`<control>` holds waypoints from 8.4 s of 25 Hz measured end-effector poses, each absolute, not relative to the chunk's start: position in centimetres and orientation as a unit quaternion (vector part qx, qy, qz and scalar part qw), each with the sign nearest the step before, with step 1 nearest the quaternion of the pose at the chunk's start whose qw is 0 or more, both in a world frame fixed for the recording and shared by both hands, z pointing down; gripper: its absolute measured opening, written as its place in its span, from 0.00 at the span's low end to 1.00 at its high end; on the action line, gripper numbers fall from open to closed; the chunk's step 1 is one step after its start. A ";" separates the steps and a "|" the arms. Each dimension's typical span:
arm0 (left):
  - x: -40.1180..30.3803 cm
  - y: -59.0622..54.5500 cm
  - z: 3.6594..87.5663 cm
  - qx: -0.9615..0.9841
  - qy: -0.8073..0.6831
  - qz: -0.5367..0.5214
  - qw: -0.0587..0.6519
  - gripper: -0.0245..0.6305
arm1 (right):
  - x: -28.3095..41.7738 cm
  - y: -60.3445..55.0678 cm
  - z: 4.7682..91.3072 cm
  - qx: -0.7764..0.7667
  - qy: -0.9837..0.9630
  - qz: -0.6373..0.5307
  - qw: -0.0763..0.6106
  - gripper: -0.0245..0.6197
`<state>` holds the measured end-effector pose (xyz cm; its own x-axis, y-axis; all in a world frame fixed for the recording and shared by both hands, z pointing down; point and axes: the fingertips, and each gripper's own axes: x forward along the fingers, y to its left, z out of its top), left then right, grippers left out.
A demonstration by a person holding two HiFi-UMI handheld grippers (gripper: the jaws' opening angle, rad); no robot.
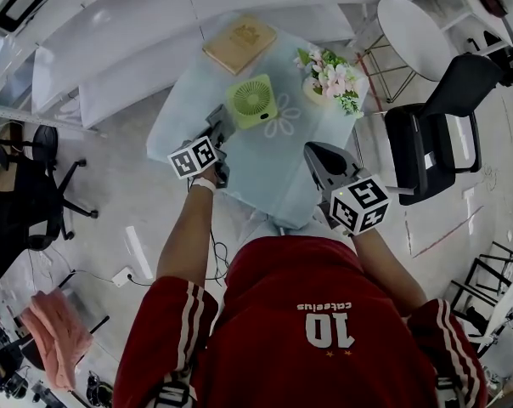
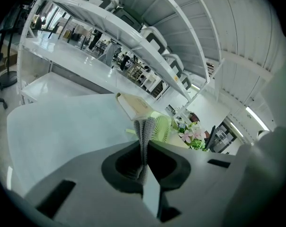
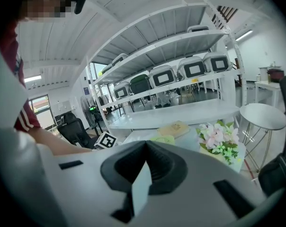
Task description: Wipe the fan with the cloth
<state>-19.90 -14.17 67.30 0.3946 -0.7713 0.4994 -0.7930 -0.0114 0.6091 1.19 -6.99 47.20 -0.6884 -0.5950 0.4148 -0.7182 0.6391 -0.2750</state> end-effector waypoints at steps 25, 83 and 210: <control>-11.4 -14.6 67.2 0.751 -0.494 0.044 0.437 0.08 | 6.9 -5.3 46.5 0.424 -0.870 0.219 0.119 0.04; -6.0 -19.7 72.6 0.727 -0.481 0.045 0.488 0.08 | 13.0 -9.5 49.1 0.454 -0.845 0.234 0.157 0.04; -18.3 -3.1 44.2 0.819 -0.534 -0.021 0.211 0.08 | 0.6 -5.7 41.4 0.344 -0.913 0.199 0.087 0.04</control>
